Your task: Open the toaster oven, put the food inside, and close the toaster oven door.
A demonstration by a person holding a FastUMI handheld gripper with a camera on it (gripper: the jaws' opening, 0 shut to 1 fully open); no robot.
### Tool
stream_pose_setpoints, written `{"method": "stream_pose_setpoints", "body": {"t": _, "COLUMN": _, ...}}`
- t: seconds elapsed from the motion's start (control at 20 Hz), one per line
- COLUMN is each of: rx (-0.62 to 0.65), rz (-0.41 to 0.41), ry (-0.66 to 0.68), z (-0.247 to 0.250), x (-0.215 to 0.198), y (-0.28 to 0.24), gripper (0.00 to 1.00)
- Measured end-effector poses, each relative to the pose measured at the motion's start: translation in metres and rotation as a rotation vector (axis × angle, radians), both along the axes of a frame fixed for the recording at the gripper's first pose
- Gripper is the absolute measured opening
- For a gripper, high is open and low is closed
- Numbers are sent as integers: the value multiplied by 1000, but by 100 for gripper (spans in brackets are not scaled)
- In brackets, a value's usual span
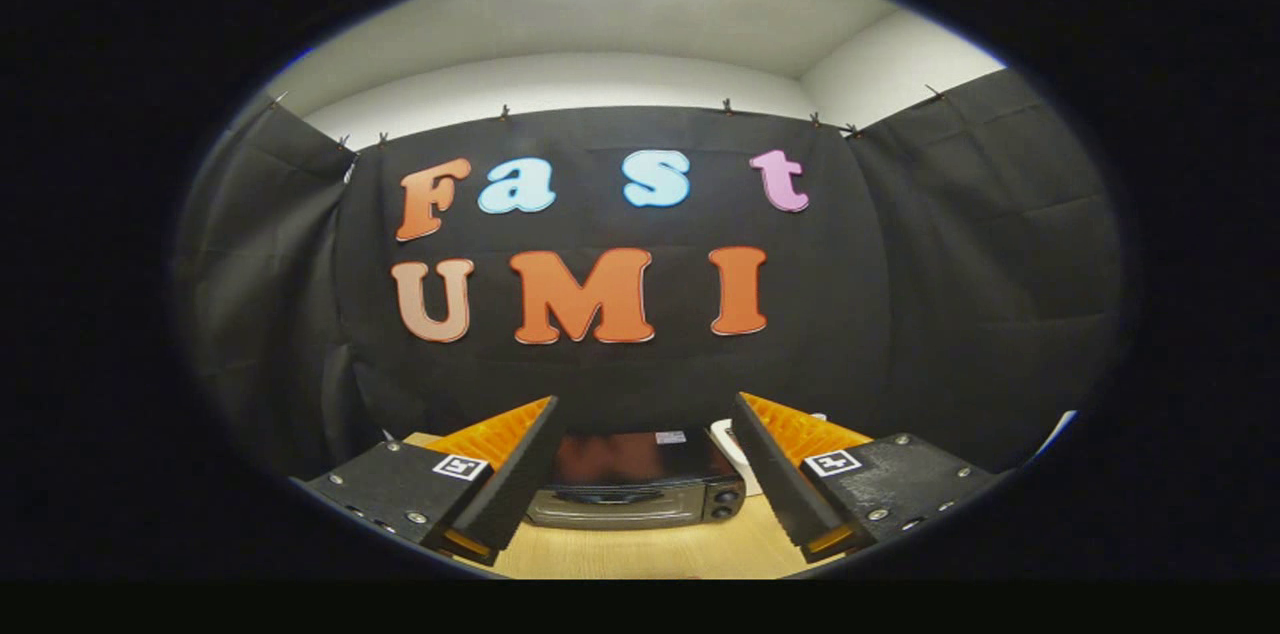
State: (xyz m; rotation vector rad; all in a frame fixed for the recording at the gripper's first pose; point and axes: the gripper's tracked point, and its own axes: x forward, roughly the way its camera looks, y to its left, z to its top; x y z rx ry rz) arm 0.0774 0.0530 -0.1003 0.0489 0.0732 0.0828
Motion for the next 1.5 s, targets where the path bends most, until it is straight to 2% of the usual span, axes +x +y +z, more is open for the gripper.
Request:
{"method": "stream_pose_setpoints", "body": {"t": 0.25, "rx": -63, "rz": 27, "ry": 85, "z": -69, "x": 38, "y": 28, "gripper": 99}}
{"method": "stream_pose_setpoints", "body": {"t": 0.55, "rx": -98, "rz": 78, "ry": 255, "z": -174, "x": 72, "y": 57, "gripper": 99}}
{"method": "stream_pose_setpoints", "body": {"t": 0.75, "rx": -108, "rz": 87, "ry": 341, "z": -219, "x": 90, "y": 68, "gripper": 99}}
{"method": "stream_pose_setpoints", "body": {"t": 1.1, "rx": -122, "rz": 93, "ry": 433, "z": -252, "x": 96, "y": 74, "gripper": 99}}
{"method": "stream_pose_setpoints", "body": {"t": 1.2, "rx": -81, "rz": 86, "ry": 434, "z": -252, "x": 97, "y": 72, "gripper": 100}}
{"method": "stream_pose_setpoints", "body": {"t": 1.5, "rx": -92, "rz": 109, "ry": 461, "z": -251, "x": 84, "y": 70, "gripper": 100}}
